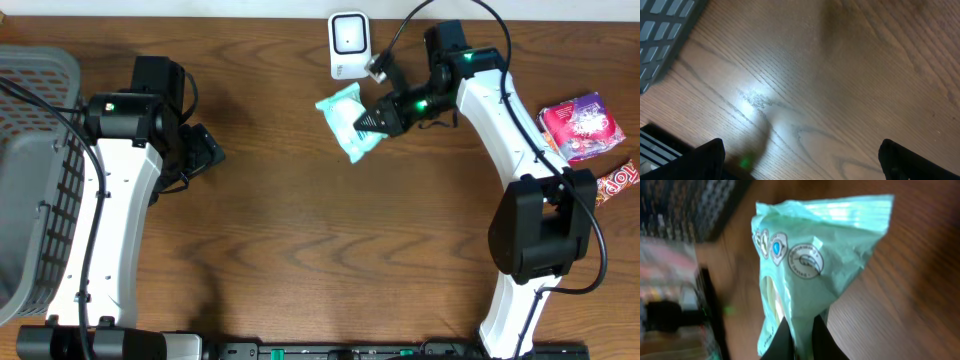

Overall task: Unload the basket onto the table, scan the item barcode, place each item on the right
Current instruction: 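Hold the wipes pack in front of the scanner and turn it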

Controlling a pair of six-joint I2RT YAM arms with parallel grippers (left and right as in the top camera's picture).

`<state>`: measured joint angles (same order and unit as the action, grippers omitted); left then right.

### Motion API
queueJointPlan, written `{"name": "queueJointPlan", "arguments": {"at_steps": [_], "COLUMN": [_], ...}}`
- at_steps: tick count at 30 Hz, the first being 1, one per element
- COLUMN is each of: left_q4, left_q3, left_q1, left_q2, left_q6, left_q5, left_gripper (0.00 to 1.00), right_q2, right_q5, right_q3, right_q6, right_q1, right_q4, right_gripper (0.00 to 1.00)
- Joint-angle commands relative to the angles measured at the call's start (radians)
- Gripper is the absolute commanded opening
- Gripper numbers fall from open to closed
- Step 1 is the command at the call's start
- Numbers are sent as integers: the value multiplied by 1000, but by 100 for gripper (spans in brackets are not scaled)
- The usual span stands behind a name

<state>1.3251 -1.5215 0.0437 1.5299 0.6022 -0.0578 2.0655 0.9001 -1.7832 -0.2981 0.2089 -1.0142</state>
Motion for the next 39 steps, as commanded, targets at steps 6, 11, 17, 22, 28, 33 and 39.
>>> {"name": "queueJointPlan", "arguments": {"at_steps": [6, 11, 17, 22, 28, 33, 39], "left_q4": [2, 2, 2, 2, 2, 2, 2], "left_q3": [1, 1, 1, 1, 1, 1, 1], "left_q1": [-2, -2, -2, -2, -2, -2, -2], "left_q2": [0, 0, 0, 0, 0, 0, 0], "left_q6": [-2, -2, -2, -2, -2, -2, -2], "left_q5": [-5, -5, -5, -5, -5, -5, -5], "left_gripper": [98, 97, 98, 98, 98, 98, 98], "right_q2": [-4, -4, -4, -4, -4, -4, -4], "right_q5": [169, 420, 575, 573, 564, 564, 487], "right_q3": [3, 3, 3, 3, 3, 3, 3], "right_q6": [1199, 1486, 1762, 1767, 1756, 1765, 1736], "right_q1": [2, -5, -6, -6, -6, -6, -6], "right_q4": [62, 139, 248, 282, 282, 283, 415], "right_gripper": [1, 1, 1, 1, 1, 1, 1]}}
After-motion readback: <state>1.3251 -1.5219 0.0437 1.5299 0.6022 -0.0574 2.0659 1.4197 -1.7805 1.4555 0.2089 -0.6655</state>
